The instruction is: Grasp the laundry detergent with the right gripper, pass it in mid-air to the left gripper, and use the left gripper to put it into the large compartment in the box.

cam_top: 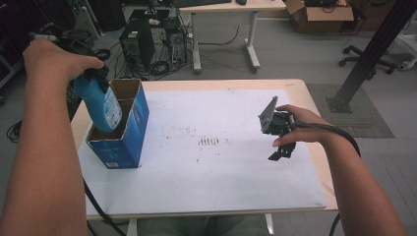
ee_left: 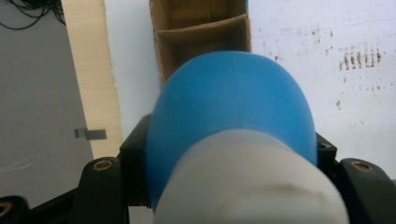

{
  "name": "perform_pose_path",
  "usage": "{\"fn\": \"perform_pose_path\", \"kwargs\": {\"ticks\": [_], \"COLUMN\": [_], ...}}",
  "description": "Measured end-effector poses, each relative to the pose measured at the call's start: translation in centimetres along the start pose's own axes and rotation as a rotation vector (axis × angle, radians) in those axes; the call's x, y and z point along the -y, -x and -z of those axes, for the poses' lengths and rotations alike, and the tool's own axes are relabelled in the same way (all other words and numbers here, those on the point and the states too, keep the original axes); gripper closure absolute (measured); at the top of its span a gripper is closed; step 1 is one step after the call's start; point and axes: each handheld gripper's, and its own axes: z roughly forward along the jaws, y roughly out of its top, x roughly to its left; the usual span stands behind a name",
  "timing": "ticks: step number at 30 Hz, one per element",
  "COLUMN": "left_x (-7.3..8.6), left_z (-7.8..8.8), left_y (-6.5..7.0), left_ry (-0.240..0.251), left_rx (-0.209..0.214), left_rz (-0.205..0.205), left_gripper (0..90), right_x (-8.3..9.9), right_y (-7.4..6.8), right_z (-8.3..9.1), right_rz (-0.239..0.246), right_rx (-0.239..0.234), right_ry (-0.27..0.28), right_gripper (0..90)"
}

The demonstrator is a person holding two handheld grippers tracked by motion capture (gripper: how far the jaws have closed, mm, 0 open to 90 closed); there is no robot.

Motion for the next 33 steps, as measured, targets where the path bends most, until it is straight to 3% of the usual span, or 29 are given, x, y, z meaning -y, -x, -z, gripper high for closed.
{"fn": "perform_pose_path", "kwargs": {"ticks": [33], "left_x": [0.0], "left_z": [-8.7], "left_y": [0.1], "left_ry": [-0.055], "left_rx": [0.0], "left_rz": [-0.013], "left_gripper": [38.2], "right_x": [-0.3], "right_y": [0.1], "right_z": [-0.4], "right_rz": [0.003], "right_rx": [-0.008], "right_ry": [-0.002], "right_gripper": [3.8]}}
